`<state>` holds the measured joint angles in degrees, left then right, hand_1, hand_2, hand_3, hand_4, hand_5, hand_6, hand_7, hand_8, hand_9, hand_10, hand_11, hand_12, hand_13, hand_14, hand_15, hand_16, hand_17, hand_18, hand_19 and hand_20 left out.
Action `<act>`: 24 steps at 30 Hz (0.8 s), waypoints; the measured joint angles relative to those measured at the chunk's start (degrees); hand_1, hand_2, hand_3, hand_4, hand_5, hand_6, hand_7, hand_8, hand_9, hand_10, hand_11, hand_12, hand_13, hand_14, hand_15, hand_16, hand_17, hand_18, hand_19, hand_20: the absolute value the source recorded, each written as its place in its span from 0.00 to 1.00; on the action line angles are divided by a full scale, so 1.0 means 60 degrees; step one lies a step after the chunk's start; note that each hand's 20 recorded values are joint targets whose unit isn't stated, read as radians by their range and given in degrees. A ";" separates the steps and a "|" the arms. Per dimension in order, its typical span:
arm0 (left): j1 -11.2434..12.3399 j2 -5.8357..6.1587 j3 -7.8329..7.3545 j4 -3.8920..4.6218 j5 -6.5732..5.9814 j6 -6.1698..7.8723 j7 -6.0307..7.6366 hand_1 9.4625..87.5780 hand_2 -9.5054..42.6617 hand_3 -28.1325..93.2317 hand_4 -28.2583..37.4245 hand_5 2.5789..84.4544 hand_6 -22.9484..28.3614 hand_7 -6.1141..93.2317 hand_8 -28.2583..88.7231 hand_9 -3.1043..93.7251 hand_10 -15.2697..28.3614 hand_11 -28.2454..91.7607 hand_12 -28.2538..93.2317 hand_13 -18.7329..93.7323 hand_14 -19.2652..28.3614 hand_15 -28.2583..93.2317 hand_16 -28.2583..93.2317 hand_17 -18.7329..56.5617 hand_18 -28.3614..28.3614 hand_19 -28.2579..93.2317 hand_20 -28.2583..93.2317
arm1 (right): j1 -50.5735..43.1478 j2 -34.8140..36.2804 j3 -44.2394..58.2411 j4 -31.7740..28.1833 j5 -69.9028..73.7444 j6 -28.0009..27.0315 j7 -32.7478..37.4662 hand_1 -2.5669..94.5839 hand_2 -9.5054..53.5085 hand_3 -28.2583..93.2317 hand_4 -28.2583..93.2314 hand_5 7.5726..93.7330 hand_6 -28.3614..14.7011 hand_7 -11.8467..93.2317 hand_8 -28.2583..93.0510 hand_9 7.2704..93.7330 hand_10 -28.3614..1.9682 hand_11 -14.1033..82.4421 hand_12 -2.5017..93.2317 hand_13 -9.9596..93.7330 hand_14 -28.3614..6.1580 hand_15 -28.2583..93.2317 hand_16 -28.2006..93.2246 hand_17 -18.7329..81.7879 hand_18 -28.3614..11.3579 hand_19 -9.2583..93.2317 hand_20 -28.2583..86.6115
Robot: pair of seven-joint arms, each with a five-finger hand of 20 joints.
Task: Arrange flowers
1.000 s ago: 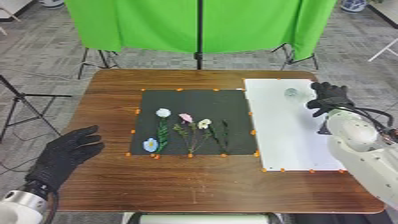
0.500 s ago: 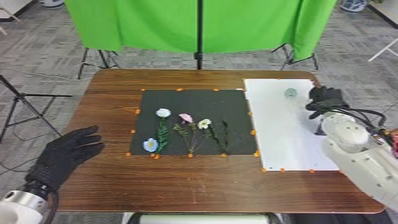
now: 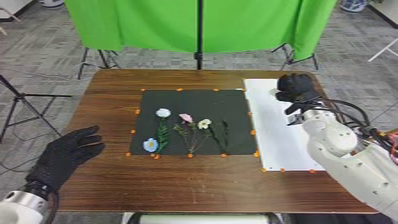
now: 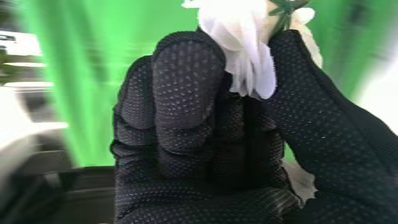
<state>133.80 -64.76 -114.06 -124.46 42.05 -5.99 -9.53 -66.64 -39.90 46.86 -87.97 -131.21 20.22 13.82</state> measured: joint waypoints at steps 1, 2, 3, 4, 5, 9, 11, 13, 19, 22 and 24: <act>-0.0007 0.0000 0.0016 0.0004 0.0000 -0.0001 0.0000 0.21 0.32 0.86 0.01 0.40 0.58 0.38 0.11 0.36 0.71 0.57 0.34 0.40 0.78 0.70 0.17 0.16 0.91 0.74 0.26 | 0.0068 -0.0050 -0.0125 -0.0205 -0.0013 0.0007 -0.0205 0.54 0.00 0.92 0.00 0.73 0.70 0.57 0.12 0.88 0.80 0.37 0.51 0.87 0.82 0.63 0.53 0.53 0.34 0.84 0.57; -0.0013 0.0000 0.0031 0.0006 0.0000 -0.0002 0.0000 0.21 0.32 0.86 0.01 0.40 0.58 0.38 0.11 0.36 0.71 0.57 0.34 0.40 0.78 0.69 0.17 0.16 0.91 0.74 0.26 | 0.0154 -0.0120 -0.0269 -0.0386 -0.0042 0.0004 -0.0372 0.54 0.00 0.92 0.00 0.73 0.70 0.57 0.12 0.88 0.80 0.37 0.51 0.87 0.82 0.63 0.53 0.53 0.34 0.84 0.57; -0.0019 0.0000 0.0045 0.0007 0.0000 -0.0003 0.0000 0.21 0.32 0.86 0.01 0.40 0.58 0.38 0.11 0.36 0.71 0.57 0.34 0.40 0.78 0.69 0.17 0.16 0.91 0.74 0.26 | 0.0262 -0.0217 -0.0436 -0.0526 -0.0084 -0.0008 -0.0503 0.54 0.00 0.92 0.00 0.73 0.70 0.57 0.12 0.88 0.80 0.37 0.50 0.87 0.82 0.63 0.53 0.53 0.34 0.84 0.57; -0.0024 0.0000 0.0057 0.0007 0.0000 -0.0003 0.0000 0.21 0.32 0.86 0.01 0.40 0.58 0.38 0.11 0.36 0.71 0.57 0.34 0.40 0.78 0.69 0.17 0.16 0.91 0.74 0.26 | 0.0384 -0.0338 -0.0612 -0.0605 -0.0124 -0.0030 -0.0592 0.54 0.00 0.92 0.00 0.73 0.70 0.57 0.12 0.88 0.80 0.37 0.50 0.87 0.81 0.63 0.53 0.53 0.34 0.84 0.58; -0.0029 0.0001 0.0064 0.0007 0.0000 -0.0003 0.0000 0.21 0.32 0.86 0.01 0.40 0.58 0.38 0.11 0.36 0.71 0.57 0.34 0.39 0.78 0.69 0.17 0.16 0.91 0.74 0.26 | 0.0520 -0.0485 -0.0795 -0.0618 -0.0171 -0.0057 -0.0650 0.54 0.00 0.92 0.00 0.73 0.70 0.57 0.12 0.88 0.80 0.37 0.50 0.87 0.81 0.64 0.53 0.53 0.34 0.84 0.58; -0.0048 0.0004 0.0077 0.0007 0.0000 -0.0003 -0.0006 0.21 0.32 0.86 0.01 0.40 0.58 0.38 0.11 0.36 0.71 0.57 0.34 0.40 0.78 0.70 0.17 0.16 0.91 0.74 0.26 | 0.1045 -0.1161 -0.1490 -0.0336 -0.0486 -0.0230 -0.0759 0.54 0.00 0.92 0.00 0.72 0.70 0.58 0.12 0.88 0.79 0.37 0.51 0.86 0.81 0.64 0.53 0.52 0.34 0.84 0.58; -0.0065 0.0004 0.0079 0.0008 0.0000 -0.0003 -0.0015 0.21 0.32 0.86 0.01 0.40 0.58 0.38 0.11 0.36 0.71 0.57 0.34 0.40 0.78 0.70 0.17 0.16 0.91 0.74 0.26 | 0.1250 -0.1471 -0.1773 -0.0048 -0.0861 -0.0325 -0.0797 0.54 0.00 0.92 0.00 0.72 0.70 0.58 0.12 0.88 0.79 0.37 0.50 0.86 0.81 0.64 0.53 0.52 0.34 0.84 0.58; -0.0083 0.0004 0.0083 0.0011 0.0000 -0.0002 -0.0022 0.21 0.32 0.86 0.01 0.40 0.58 0.38 0.11 0.36 0.71 0.57 0.34 0.40 0.78 0.70 0.17 0.16 0.91 0.74 0.26 | 0.1426 -0.1698 -0.2063 0.0244 -0.1208 -0.0400 -0.0809 0.54 0.00 0.92 0.00 0.72 0.70 0.58 0.12 0.88 0.79 0.37 0.50 0.86 0.81 0.64 0.52 0.52 0.34 0.84 0.58; -0.0102 0.0004 0.0096 0.0011 -0.0001 0.0000 -0.0028 0.21 0.32 0.86 0.01 0.41 0.58 0.38 0.11 0.36 0.71 0.57 0.34 0.40 0.78 0.70 0.17 0.16 0.91 0.74 0.26 | 0.1630 -0.1923 -0.2630 0.0649 -0.1169 -0.0434 -0.0720 0.54 0.00 0.92 0.00 0.72 0.70 0.58 0.12 0.88 0.79 0.38 0.51 0.86 0.81 0.64 0.53 0.52 0.34 0.84 0.58; -0.0109 0.0004 0.0110 0.0014 -0.0001 0.0000 -0.0029 0.21 0.32 0.86 0.01 0.40 0.58 0.38 0.11 0.36 0.71 0.57 0.34 0.40 0.78 0.70 0.17 0.16 0.91 0.74 0.26 | 0.1627 -0.2024 -0.2659 0.0819 -0.1145 -0.0423 -0.0677 0.54 0.00 0.92 0.00 0.72 0.71 0.58 0.12 0.87 0.79 0.37 0.50 0.85 0.81 0.64 0.53 0.52 0.34 0.84 0.58; -0.0117 0.0004 0.0120 0.0017 -0.0001 0.0000 -0.0029 0.21 0.32 0.86 0.01 0.40 0.58 0.38 0.11 0.36 0.71 0.57 0.34 0.40 0.78 0.69 0.17 0.16 0.91 0.74 0.26 | 0.1627 -0.2085 -0.2699 0.0939 -0.1146 -0.0419 -0.0656 0.54 0.00 0.92 0.00 0.71 0.71 0.59 0.12 0.87 0.79 0.38 0.50 0.85 0.81 0.64 0.53 0.52 0.34 0.84 0.58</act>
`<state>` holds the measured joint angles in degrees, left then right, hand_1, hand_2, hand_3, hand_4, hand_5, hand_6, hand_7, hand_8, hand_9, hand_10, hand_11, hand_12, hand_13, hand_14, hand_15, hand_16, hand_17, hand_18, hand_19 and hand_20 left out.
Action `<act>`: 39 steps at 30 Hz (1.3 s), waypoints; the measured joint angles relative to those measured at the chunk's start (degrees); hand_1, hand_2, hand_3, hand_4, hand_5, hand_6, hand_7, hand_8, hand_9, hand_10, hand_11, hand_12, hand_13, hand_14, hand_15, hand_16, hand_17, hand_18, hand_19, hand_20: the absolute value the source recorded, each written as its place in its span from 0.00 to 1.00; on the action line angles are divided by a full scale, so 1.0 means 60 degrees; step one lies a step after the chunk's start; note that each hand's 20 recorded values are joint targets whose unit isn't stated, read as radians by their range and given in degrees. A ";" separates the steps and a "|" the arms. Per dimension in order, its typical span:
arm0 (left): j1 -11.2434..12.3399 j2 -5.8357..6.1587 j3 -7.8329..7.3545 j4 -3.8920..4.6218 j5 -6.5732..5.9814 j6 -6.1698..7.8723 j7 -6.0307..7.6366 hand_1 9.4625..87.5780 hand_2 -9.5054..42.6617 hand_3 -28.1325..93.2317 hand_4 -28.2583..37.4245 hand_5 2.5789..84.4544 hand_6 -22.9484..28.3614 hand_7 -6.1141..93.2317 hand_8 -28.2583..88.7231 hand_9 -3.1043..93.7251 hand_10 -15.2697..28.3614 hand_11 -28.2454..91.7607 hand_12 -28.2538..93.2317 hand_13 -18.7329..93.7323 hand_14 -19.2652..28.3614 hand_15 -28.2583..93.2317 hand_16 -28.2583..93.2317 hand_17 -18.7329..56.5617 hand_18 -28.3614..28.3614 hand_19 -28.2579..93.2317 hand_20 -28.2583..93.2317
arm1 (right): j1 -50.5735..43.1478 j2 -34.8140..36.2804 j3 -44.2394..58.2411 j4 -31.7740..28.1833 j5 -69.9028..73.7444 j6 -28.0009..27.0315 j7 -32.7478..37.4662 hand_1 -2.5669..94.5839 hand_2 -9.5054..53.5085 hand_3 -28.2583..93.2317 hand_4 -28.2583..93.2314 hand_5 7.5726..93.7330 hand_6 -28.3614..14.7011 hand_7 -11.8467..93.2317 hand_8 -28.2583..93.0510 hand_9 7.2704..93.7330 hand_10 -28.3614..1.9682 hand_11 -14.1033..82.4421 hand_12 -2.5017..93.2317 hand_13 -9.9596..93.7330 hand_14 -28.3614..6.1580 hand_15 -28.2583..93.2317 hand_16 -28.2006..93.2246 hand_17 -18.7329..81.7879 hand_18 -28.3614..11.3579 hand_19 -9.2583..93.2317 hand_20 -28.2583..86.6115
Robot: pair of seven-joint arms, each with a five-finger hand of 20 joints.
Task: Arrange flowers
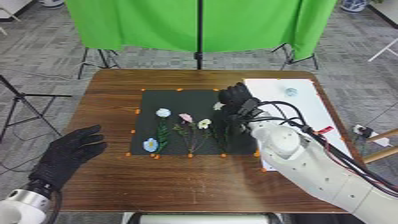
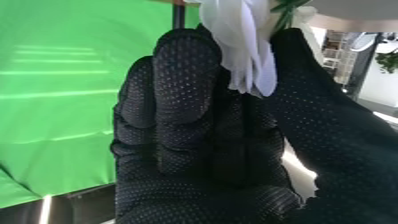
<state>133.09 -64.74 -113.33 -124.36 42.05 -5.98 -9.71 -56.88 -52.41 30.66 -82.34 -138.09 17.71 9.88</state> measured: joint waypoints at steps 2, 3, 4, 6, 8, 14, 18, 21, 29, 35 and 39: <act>-0.0003 0.0000 0.0002 0.0001 0.0000 -0.0001 0.0000 0.21 0.32 0.86 0.01 0.40 0.58 0.38 0.11 0.36 0.71 0.57 0.34 0.40 0.78 0.69 0.17 0.16 0.91 0.74 0.26 | 0.0002 -0.0061 -0.0050 0.0122 -0.0011 0.0005 0.0026 0.53 0.00 0.92 0.00 0.71 0.71 0.59 0.12 0.87 0.79 0.37 0.50 0.85 0.81 0.64 0.53 0.52 0.34 0.84 0.58; -0.0003 0.0000 0.0003 0.0002 0.0000 -0.0002 0.0000 0.21 0.32 0.86 0.01 0.40 0.58 0.38 0.11 0.36 0.71 0.57 0.34 0.40 0.78 0.70 0.17 0.16 0.91 0.74 0.26 | 0.0004 -0.0096 -0.0078 0.0192 -0.0021 0.0013 0.0041 0.53 0.01 0.92 0.00 0.70 0.70 0.59 0.12 0.87 0.79 0.37 0.50 0.85 0.81 0.64 0.53 0.51 0.34 0.84 0.59; -0.0004 0.0000 0.0004 0.0004 0.0000 -0.0003 0.0000 0.21 0.32 0.86 0.01 0.40 0.58 0.38 0.11 0.36 0.71 0.57 0.34 0.40 0.78 0.70 0.17 0.16 0.91 0.74 0.26 | 0.0005 -0.0128 -0.0101 0.0259 -0.0028 0.0016 0.0055 0.53 0.01 0.91 0.00 0.70 0.70 0.59 0.12 0.86 0.79 0.37 0.50 0.85 0.80 0.64 0.53 0.51 0.34 0.84 0.59; -0.0004 0.0000 0.0004 0.0007 0.0000 -0.0008 0.0000 0.21 0.32 0.86 0.01 0.40 0.58 0.38 0.11 0.36 0.71 0.57 0.34 0.40 0.78 0.69 0.17 0.16 0.91 0.74 0.26 | 0.0006 -0.0173 -0.0111 0.0328 -0.0031 0.0021 0.0077 0.51 0.02 0.90 0.00 0.69 0.70 0.59 0.12 0.85 0.78 0.37 0.50 0.84 0.79 0.65 0.52 0.51 0.33 0.84 0.59; -0.0004 -0.0001 0.0004 0.0009 0.0000 -0.0010 0.0001 0.21 0.32 0.86 0.01 0.40 0.58 0.38 0.11 0.36 0.71 0.57 0.34 0.40 0.78 0.70 0.17 0.16 0.91 0.74 0.26 | 0.0005 -0.0196 -0.0100 0.0344 -0.0030 0.0020 0.0081 0.50 0.02 0.90 0.00 0.69 0.69 0.58 0.12 0.84 0.78 0.37 0.50 0.83 0.79 0.65 0.52 0.51 0.34 0.83 0.59; 0.0008 -0.0008 0.0001 0.0011 0.0000 -0.0015 0.0006 0.21 0.32 0.86 0.01 0.40 0.58 0.38 0.11 0.36 0.71 0.57 0.34 0.40 0.78 0.70 0.17 0.16 0.91 0.74 0.26 | -0.0071 -0.0202 0.0002 0.0305 0.0012 -0.0035 0.0018 0.45 0.00 0.90 0.00 0.65 0.68 0.58 0.12 0.79 0.74 0.43 0.44 0.80 0.75 0.69 0.44 0.49 0.34 0.82 0.59; 0.0008 -0.0007 -0.0003 0.0015 0.0000 -0.0022 0.0008 0.21 0.32 0.86 0.01 0.40 0.58 0.38 0.11 0.36 0.71 0.57 0.34 0.39 0.78 0.70 0.17 0.16 0.91 0.74 0.26 | -0.0212 -0.0086 0.0063 0.0031 0.0021 -0.0202 -0.0117 0.43 0.00 0.90 0.00 0.63 0.69 0.58 0.12 0.75 0.73 0.46 0.40 0.77 0.75 0.69 0.43 0.48 0.34 0.81 0.59; 0.0011 -0.0007 -0.0005 0.0016 0.0001 -0.0029 0.0010 0.21 0.32 0.86 0.01 0.40 0.58 0.38 0.11 0.36 0.71 0.57 0.34 0.39 0.78 0.70 0.17 0.16 0.91 0.74 0.26 | -0.0302 0.0075 0.0076 -0.0306 0.0004 -0.0581 -0.0249 0.39 0.00 0.91 0.00 0.62 0.71 0.52 0.12 0.70 0.70 0.53 0.33 0.75 0.74 0.70 0.43 0.47 0.34 0.81 0.59; 0.0042 -0.0003 -0.0026 0.0017 0.0001 -0.0032 0.0016 0.21 0.32 0.86 0.01 0.40 0.58 0.38 0.11 0.36 0.71 0.57 0.34 0.40 0.78 0.69 0.17 0.16 0.91 0.74 0.26 | -0.0638 0.0386 0.0501 -0.0783 0.0640 -0.1270 -0.0325 0.33 0.00 0.93 0.00 0.61 0.70 0.48 0.04 0.66 0.65 0.56 0.27 0.73 0.71 0.70 0.42 0.47 0.33 0.81 0.59; 0.0055 -0.0002 -0.0026 0.0019 0.0002 -0.0041 0.0016 0.21 0.32 0.86 0.01 0.41 0.58 0.38 0.11 0.36 0.71 0.57 0.34 0.40 0.78 0.69 0.17 0.16 0.91 0.74 0.26 | -0.0694 0.0425 0.0628 -0.0696 0.0976 -0.0960 0.0048 0.33 0.00 0.94 0.00 0.59 0.70 0.48 0.04 0.64 0.64 0.56 0.27 0.71 0.70 0.71 0.42 0.46 0.33 0.81 0.59; 0.0055 -0.0002 -0.0020 0.0026 0.0002 -0.0050 0.0016 0.21 0.32 0.86 0.01 0.41 0.58 0.38 0.11 0.36 0.71 0.57 0.34 0.40 0.78 0.70 0.17 0.16 0.91 0.74 0.26 | -0.0699 0.0425 0.0702 -0.0633 0.0963 -0.0865 0.0209 0.32 0.00 0.94 0.00 0.58 0.69 0.48 0.04 0.63 0.63 0.56 0.27 0.70 0.70 0.71 0.41 0.46 0.33 0.81 0.59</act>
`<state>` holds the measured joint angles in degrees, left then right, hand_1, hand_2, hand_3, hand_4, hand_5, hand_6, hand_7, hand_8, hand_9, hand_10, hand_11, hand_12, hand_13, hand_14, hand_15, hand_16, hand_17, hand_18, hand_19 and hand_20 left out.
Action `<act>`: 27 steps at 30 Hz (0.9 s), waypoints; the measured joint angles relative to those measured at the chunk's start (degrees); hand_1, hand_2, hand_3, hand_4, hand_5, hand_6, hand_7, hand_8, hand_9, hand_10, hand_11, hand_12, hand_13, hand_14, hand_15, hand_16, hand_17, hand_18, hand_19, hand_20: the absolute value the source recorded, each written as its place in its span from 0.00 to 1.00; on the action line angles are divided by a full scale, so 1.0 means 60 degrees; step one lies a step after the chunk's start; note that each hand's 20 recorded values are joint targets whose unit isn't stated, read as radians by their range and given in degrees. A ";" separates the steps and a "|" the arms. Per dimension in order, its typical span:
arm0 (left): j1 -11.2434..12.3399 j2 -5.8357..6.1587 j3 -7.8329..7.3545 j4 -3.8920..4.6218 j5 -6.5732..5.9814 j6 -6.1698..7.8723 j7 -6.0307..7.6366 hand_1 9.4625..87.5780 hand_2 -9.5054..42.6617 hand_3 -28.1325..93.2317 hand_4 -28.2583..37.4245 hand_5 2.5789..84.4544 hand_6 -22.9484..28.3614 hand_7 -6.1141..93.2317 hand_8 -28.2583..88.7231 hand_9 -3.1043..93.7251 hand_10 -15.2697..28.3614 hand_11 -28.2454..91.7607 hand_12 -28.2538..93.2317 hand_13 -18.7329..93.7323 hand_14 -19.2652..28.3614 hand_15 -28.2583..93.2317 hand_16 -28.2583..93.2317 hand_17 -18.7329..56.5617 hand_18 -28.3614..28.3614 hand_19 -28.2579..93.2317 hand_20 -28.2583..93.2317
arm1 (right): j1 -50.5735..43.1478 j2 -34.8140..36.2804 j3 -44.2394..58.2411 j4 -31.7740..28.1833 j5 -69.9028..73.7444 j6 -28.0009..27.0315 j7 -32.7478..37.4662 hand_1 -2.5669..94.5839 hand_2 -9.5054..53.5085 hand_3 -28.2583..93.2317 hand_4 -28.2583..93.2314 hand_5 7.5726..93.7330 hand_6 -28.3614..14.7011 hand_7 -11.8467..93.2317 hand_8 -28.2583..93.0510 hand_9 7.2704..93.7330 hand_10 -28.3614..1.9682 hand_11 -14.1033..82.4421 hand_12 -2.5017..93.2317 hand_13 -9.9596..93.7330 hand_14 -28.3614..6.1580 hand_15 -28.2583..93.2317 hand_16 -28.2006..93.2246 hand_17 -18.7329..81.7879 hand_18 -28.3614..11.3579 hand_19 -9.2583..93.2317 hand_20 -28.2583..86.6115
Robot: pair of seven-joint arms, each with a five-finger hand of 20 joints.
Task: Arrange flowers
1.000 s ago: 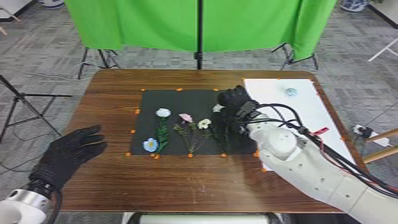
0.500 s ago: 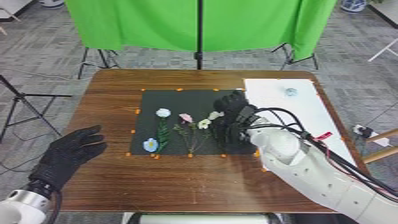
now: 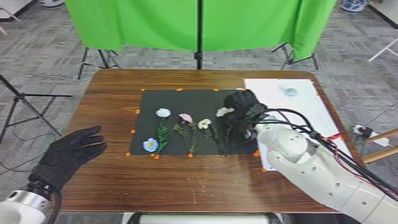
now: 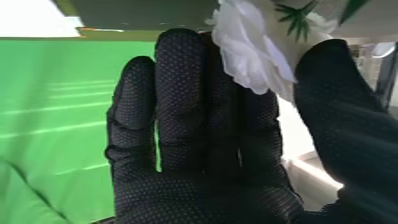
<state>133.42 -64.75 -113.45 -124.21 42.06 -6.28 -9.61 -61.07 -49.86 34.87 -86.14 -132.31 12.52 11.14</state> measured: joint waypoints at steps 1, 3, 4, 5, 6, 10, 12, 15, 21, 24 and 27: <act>0.0000 0.0004 0.0002 0.0002 0.0000 -0.0001 0.0000 0.21 0.32 0.86 0.01 0.41 0.58 0.38 0.11 0.36 0.71 0.57 0.34 0.40 0.78 0.70 0.17 0.16 0.91 0.74 0.26 | -0.0008 0.0001 0.0038 -0.0001 0.0024 0.0003 0.0000 0.32 0.00 0.93 0.00 0.58 0.69 0.48 0.04 0.63 0.63 0.56 0.27 0.70 0.70 0.71 0.41 0.46 0.33 0.81 0.59; 0.0001 0.0010 0.0003 0.0002 0.0000 -0.0001 0.0002 0.21 0.32 0.86 0.01 0.41 0.58 0.38 0.11 0.36 0.71 0.57 0.34 0.40 0.78 0.70 0.17 0.16 0.91 0.74 0.26 | -0.0033 0.0011 0.0112 -0.0018 0.0092 0.0003 -0.0028 0.32 0.00 0.93 0.00 0.58 0.69 0.48 0.04 0.63 0.63 0.56 0.27 0.70 0.70 0.71 0.41 0.46 0.33 0.81 0.59; 0.0001 0.0010 0.0003 0.0003 0.0000 -0.0001 0.0002 0.21 0.32 0.86 0.01 0.40 0.58 0.38 0.11 0.36 0.71 0.57 0.34 0.40 0.78 0.70 0.17 0.16 0.91 0.74 0.26 | -0.0041 0.0019 0.0131 -0.0026 0.0122 0.0003 -0.0055 0.31 0.00 0.93 0.00 0.58 0.69 0.47 0.04 0.63 0.63 0.56 0.27 0.70 0.69 0.71 0.41 0.46 0.33 0.81 0.59; 0.0001 0.0010 0.0003 0.0004 0.0000 -0.0001 0.0002 0.21 0.32 0.86 0.01 0.40 0.58 0.38 0.11 0.36 0.71 0.57 0.34 0.40 0.78 0.70 0.17 0.16 0.91 0.74 0.26 | -0.0042 0.0028 0.0135 -0.0029 0.0141 0.0003 -0.0094 0.31 0.00 0.93 0.00 0.58 0.69 0.47 0.04 0.62 0.63 0.56 0.27 0.70 0.69 0.71 0.41 0.45 0.33 0.81 0.59; 0.0001 0.0010 0.0002 0.0006 0.0000 -0.0001 0.0002 0.21 0.32 0.86 0.01 0.41 0.58 0.38 0.11 0.36 0.71 0.57 0.34 0.40 0.78 0.70 0.17 0.16 0.91 0.74 0.26 | -0.0042 0.0032 0.0136 -0.0029 0.0153 0.0000 -0.0139 0.31 0.00 0.93 0.00 0.57 0.69 0.48 0.04 0.62 0.63 0.56 0.27 0.69 0.69 0.71 0.41 0.45 0.33 0.81 0.59; -0.0011 0.0010 0.0003 0.0016 0.0000 0.0000 0.0000 0.21 0.32 0.86 0.01 0.40 0.58 0.38 0.11 0.36 0.71 0.57 0.34 0.40 0.78 0.69 0.17 0.16 0.91 0.74 0.26 | -0.0042 0.0009 0.0129 -0.0024 0.0156 -0.0074 -0.0292 0.30 0.00 0.93 0.00 0.57 0.69 0.47 0.04 0.62 0.63 0.56 0.27 0.69 0.69 0.71 0.41 0.45 0.33 0.81 0.59; -0.0018 0.0019 0.0007 0.0020 0.0000 0.0000 -0.0003 0.21 0.32 0.86 0.01 0.40 0.58 0.38 0.11 0.36 0.71 0.57 0.34 0.40 0.78 0.69 0.17 0.16 0.91 0.74 0.26 | -0.0042 -0.0032 0.0128 -0.0014 0.0158 -0.0116 -0.0347 0.29 0.00 0.93 0.00 0.57 0.69 0.47 0.04 0.61 0.63 0.55 0.27 0.69 0.69 0.71 0.40 0.45 0.33 0.81 0.59; -0.0020 0.0021 0.0009 0.0021 0.0000 0.0000 -0.0005 0.21 0.32 0.86 0.01 0.41 0.58 0.38 0.11 0.36 0.71 0.57 0.34 0.40 0.78 0.69 0.17 0.16 0.91 0.74 0.26 | -0.0042 -0.0111 0.0145 -0.0013 0.0167 -0.0195 -0.0423 0.28 0.00 0.93 0.00 0.56 0.68 0.47 0.04 0.60 0.62 0.55 0.26 0.68 0.68 0.71 0.40 0.44 0.32 0.81 0.59; 0.0000 0.0015 -0.0007 0.0017 0.0000 0.0002 -0.0001 0.21 0.32 0.86 0.01 0.41 0.58 0.38 0.11 0.36 0.71 0.57 0.34 0.40 0.78 0.70 0.17 0.16 0.91 0.74 0.26 | -0.0136 -0.0165 0.0410 -0.0185 0.0185 -0.0632 -0.0471 0.27 0.00 0.93 0.00 0.54 0.66 0.46 0.04 0.59 0.61 0.55 0.26 0.67 0.67 0.71 0.40 0.44 0.32 0.80 0.59; 0.0024 0.0009 -0.0014 0.0012 0.0002 0.0004 0.0013 0.21 0.32 0.86 0.01 0.41 0.58 0.37 0.11 0.36 0.71 0.57 0.34 0.39 0.78 0.69 0.17 0.16 0.91 0.74 0.26 | -0.0228 -0.0129 0.0606 -0.0331 0.0432 -0.0710 -0.0467 0.25 0.02 0.93 0.00 0.53 0.65 0.45 0.05 0.58 0.61 0.55 0.26 0.66 0.66 0.71 0.40 0.43 0.32 0.80 0.59; 0.0053 0.0007 -0.0015 0.0010 0.0002 0.0009 0.0038 0.21 0.32 0.86 0.01 0.41 0.58 0.38 0.11 0.36 0.71 0.57 0.34 0.40 0.78 0.69 0.17 0.16 0.91 0.74 0.26 | -0.0382 -0.0040 0.0906 -0.0557 0.1045 -0.0723 -0.0465 0.20 0.12 0.92 0.00 0.52 0.63 0.44 0.05 0.56 0.59 0.54 0.25 0.65 0.63 0.69 0.39 0.43 0.30 0.80 0.59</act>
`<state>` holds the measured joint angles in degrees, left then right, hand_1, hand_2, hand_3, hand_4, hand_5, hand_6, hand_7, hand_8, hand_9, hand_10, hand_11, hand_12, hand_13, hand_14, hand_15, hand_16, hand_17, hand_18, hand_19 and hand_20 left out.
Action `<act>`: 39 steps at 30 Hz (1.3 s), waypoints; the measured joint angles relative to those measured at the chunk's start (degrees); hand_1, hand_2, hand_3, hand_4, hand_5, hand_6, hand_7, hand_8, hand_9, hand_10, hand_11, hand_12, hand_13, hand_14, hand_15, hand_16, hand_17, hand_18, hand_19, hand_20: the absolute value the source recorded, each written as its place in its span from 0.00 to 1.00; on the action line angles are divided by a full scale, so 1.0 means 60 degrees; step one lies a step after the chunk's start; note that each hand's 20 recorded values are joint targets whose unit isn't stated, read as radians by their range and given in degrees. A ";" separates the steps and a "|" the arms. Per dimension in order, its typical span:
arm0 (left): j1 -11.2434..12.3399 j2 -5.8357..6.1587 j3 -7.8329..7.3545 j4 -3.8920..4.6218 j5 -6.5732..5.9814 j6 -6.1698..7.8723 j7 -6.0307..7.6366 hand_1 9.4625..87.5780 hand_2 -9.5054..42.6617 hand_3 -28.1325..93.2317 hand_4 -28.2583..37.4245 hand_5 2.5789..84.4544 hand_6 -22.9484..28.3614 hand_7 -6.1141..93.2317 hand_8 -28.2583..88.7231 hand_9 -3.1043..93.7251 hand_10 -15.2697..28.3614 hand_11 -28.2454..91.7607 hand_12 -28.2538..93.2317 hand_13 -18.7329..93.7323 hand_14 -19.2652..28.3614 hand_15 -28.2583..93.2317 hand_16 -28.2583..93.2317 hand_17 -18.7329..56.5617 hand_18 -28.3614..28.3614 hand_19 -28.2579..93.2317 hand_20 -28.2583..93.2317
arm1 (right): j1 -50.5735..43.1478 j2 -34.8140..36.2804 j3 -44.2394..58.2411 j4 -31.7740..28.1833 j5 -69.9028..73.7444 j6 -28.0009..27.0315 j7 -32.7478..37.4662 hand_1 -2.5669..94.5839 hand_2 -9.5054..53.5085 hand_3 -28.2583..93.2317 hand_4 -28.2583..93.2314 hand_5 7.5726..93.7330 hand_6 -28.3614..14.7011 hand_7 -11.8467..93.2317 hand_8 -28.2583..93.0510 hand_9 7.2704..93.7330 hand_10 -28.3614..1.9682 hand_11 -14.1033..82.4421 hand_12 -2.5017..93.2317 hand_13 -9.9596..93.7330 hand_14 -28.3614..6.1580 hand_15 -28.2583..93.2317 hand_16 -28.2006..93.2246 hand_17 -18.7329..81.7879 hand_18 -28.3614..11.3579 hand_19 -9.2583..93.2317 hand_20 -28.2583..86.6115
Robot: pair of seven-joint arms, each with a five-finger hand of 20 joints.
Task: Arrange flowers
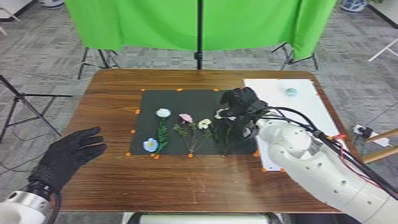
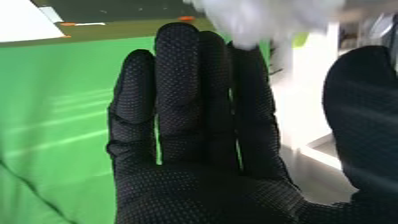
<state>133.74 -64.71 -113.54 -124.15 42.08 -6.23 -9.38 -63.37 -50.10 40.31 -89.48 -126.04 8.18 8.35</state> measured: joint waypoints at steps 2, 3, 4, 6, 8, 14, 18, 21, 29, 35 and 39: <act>0.0009 0.0000 0.0000 0.0000 0.0000 0.0001 0.0015 0.22 0.32 0.86 0.01 0.41 0.58 0.38 0.11 0.36 0.71 0.57 0.34 0.39 0.78 0.69 0.17 0.16 0.91 0.74 0.26 | -0.0129 0.0071 0.0258 -0.0167 0.0429 0.0018 0.0013 0.20 0.13 0.92 0.00 0.51 0.61 0.42 0.06 0.54 0.58 0.53 0.25 0.63 0.61 0.67 0.38 0.42 0.30 0.78 0.58; 0.0009 0.0000 0.0000 0.0000 0.0000 0.0001 0.0019 0.22 0.32 0.86 0.01 0.41 0.58 0.38 0.11 0.36 0.71 0.57 0.34 0.40 0.78 0.69 0.17 0.16 0.91 0.74 0.26 | -0.0181 0.0105 0.0379 -0.0217 0.0597 0.0060 0.0028 0.19 0.13 0.93 0.00 0.49 0.61 0.42 0.06 0.52 0.57 0.52 0.25 0.60 0.60 0.66 0.37 0.41 0.30 0.76 0.57; 0.0009 -0.0002 0.0000 0.0000 0.0000 0.0001 0.0023 0.21 0.32 0.86 0.01 0.40 0.58 0.38 0.11 0.36 0.71 0.57 0.34 0.40 0.78 0.69 0.17 0.16 0.91 0.74 0.26 | -0.0209 0.0139 0.0469 -0.0229 0.0708 0.0128 0.0058 0.19 0.13 0.94 0.00 0.44 0.61 0.42 0.07 0.44 0.56 0.50 0.24 0.49 0.56 0.63 0.36 0.37 0.29 0.71 0.55; 0.0009 -0.0012 0.0001 0.0000 0.0000 0.0001 0.0037 0.21 0.32 0.86 0.01 0.40 0.58 0.38 0.11 0.36 0.71 0.57 0.34 0.40 0.78 0.70 0.17 0.16 0.91 0.74 0.26 | -0.0206 0.0237 0.0556 -0.0207 0.0760 0.0309 0.0234 0.20 0.12 0.95 0.00 0.34 0.59 0.41 0.07 0.31 0.56 0.43 0.24 0.36 0.52 0.56 0.35 0.31 0.27 0.65 0.49; 0.0009 -0.0021 0.0001 0.0000 0.0002 0.0001 0.0052 0.21 0.32 0.86 0.01 0.40 0.58 0.38 0.11 0.36 0.71 0.57 0.34 0.40 0.78 0.70 0.17 0.16 0.91 0.74 0.26 | -0.0167 0.0339 0.0613 -0.0125 0.0671 0.0354 0.0646 0.22 0.10 0.97 0.00 0.26 0.58 0.39 0.09 0.21 0.55 0.35 0.24 0.26 0.48 0.48 0.36 0.24 0.24 0.62 0.43; 0.0044 -0.0048 0.0002 -0.0015 0.0005 0.0012 0.0114 0.21 0.32 0.86 0.01 0.40 0.58 0.38 0.11 0.36 0.71 0.57 0.34 0.40 0.78 0.70 0.17 0.16 0.91 0.74 0.26 | 0.0193 0.0663 0.0950 0.0692 -0.0200 -0.0454 0.2315 0.25 0.08 0.97 0.01 0.15 0.51 0.30 0.14 0.10 0.53 0.23 0.29 0.17 0.43 0.36 0.40 0.17 0.21 0.58 0.34; 0.0099 -0.0058 -0.0003 -0.0024 0.0005 0.0013 0.0153 0.21 0.32 0.86 0.01 0.41 0.58 0.38 0.11 0.36 0.71 0.57 0.34 0.40 0.78 0.70 0.17 0.16 0.91 0.74 0.26 | 0.0534 0.0906 0.1090 0.1516 -0.0184 -0.0787 0.2458 0.26 0.06 0.97 0.01 0.14 0.51 0.28 0.14 0.09 0.58 0.22 0.29 0.17 0.43 0.34 0.41 0.16 0.20 0.57 0.33; 0.0118 -0.0064 -0.0008 -0.0025 0.0006 0.0013 0.0158 0.21 0.32 0.86 0.01 0.40 0.58 0.38 0.11 0.36 0.71 0.57 0.34 0.40 0.78 0.70 0.17 0.16 0.91 0.74 0.26 | 0.0563 0.0982 0.1496 0.1860 -0.0177 -0.1208 0.2333 0.28 0.06 0.98 0.01 0.14 0.53 0.30 0.13 0.11 0.62 0.23 0.28 0.23 0.52 0.34 0.41 0.16 0.19 0.56 0.32; 0.0090 -0.0047 0.0003 -0.0022 0.0007 0.0013 0.0142 0.21 0.32 0.86 0.01 0.40 0.58 0.38 0.11 0.36 0.71 0.57 0.34 0.39 0.78 0.69 0.17 0.16 0.91 0.74 0.26 | 0.0756 0.0941 0.1928 0.2646 -0.0999 -0.2920 0.0589 0.32 0.03 0.99 0.00 0.21 0.58 0.36 0.09 0.24 0.65 0.31 0.20 0.45 0.68 0.40 0.38 0.22 0.19 0.57 0.30; -0.0046 -0.0018 0.0030 -0.0003 0.0005 0.0012 0.0050 0.21 0.32 0.86 0.01 0.40 0.58 0.38 0.11 0.36 0.71 0.57 0.34 0.40 0.78 0.69 0.17 0.16 0.91 0.74 0.26 | 0.0864 0.0730 0.1833 0.2978 -0.1152 -0.3034 0.0405 0.49 0.04 0.92 0.00 0.51 0.71 0.45 0.07 0.65 0.75 0.41 0.35 0.73 0.84 0.56 0.48 0.42 0.34 0.76 0.45; -0.0109 -0.0005 0.0043 -0.0002 0.0006 0.0012 0.0007 0.21 0.32 0.86 0.01 0.40 0.58 0.38 0.11 0.36 0.71 0.57 0.34 0.40 0.78 0.69 0.17 0.16 0.91 0.74 0.26 | 0.0889 0.0777 0.1397 0.3048 -0.1095 -0.1803 0.0380 0.57 0.02 0.89 0.00 0.71 0.70 0.56 0.12 0.85 0.81 0.41 0.50 0.86 0.87 0.62 0.53 0.52 0.37 0.83 0.56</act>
<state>133.09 -64.74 -113.28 -124.16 42.11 -6.15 -9.34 -58.03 -45.44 48.69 -71.19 -132.61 -2.64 10.63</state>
